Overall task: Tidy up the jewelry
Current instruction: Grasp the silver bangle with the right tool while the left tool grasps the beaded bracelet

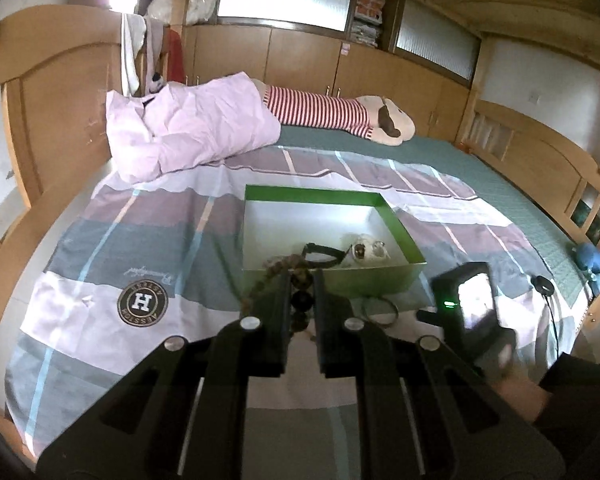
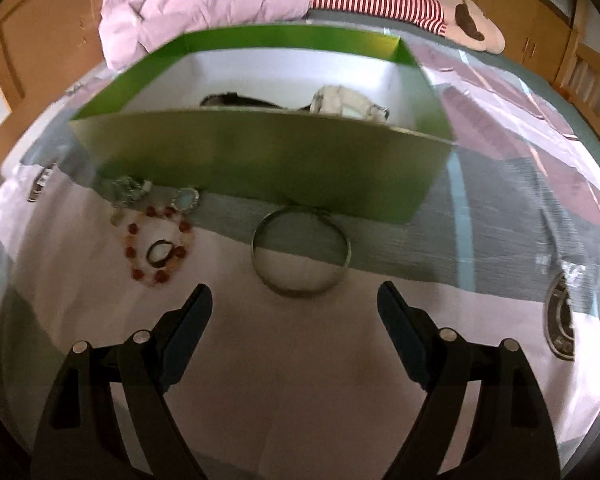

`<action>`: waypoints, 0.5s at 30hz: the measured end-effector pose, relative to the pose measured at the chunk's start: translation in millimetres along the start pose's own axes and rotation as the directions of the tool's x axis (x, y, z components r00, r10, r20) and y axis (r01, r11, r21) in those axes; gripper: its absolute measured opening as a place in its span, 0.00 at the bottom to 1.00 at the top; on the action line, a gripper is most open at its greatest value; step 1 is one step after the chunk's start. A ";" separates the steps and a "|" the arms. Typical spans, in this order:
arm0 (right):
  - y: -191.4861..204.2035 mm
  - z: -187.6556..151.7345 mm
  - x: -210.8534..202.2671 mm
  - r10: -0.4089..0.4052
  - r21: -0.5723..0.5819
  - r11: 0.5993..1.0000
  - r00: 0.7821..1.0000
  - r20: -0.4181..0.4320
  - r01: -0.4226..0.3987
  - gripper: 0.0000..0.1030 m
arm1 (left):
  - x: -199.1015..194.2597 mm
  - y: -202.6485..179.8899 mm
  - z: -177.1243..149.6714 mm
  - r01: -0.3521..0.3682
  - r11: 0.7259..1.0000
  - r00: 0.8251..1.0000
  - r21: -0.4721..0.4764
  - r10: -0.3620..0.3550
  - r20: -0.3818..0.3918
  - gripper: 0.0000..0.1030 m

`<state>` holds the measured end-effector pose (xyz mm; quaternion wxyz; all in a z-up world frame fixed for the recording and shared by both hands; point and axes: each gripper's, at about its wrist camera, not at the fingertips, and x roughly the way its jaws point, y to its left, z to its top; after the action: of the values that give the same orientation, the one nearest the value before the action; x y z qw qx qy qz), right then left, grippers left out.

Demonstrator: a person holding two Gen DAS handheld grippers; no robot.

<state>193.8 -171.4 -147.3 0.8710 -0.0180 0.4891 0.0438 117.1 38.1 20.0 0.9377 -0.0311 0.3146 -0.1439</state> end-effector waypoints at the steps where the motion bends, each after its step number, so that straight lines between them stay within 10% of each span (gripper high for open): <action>1: 1.1 2.6 6.7 -0.013 0.008 1.000 1.000 -0.005 0.013 0.80 | -0.4 1.0 -1.3 0.002 1.000 1.000 0.001 -0.002 -0.001 0.10; 15: 7.1 15.1 -12.7 0.003 0.040 0.999 0.993 0.121 -0.008 0.56 | 3.7 17.6 -1.9 -0.013 0.999 1.000 -0.037 0.013 -0.004 0.10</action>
<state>199.3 -163.9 -128.5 0.8991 0.0036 0.4361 0.0373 123.1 53.9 13.7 0.9373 -0.0463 0.3191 -0.1321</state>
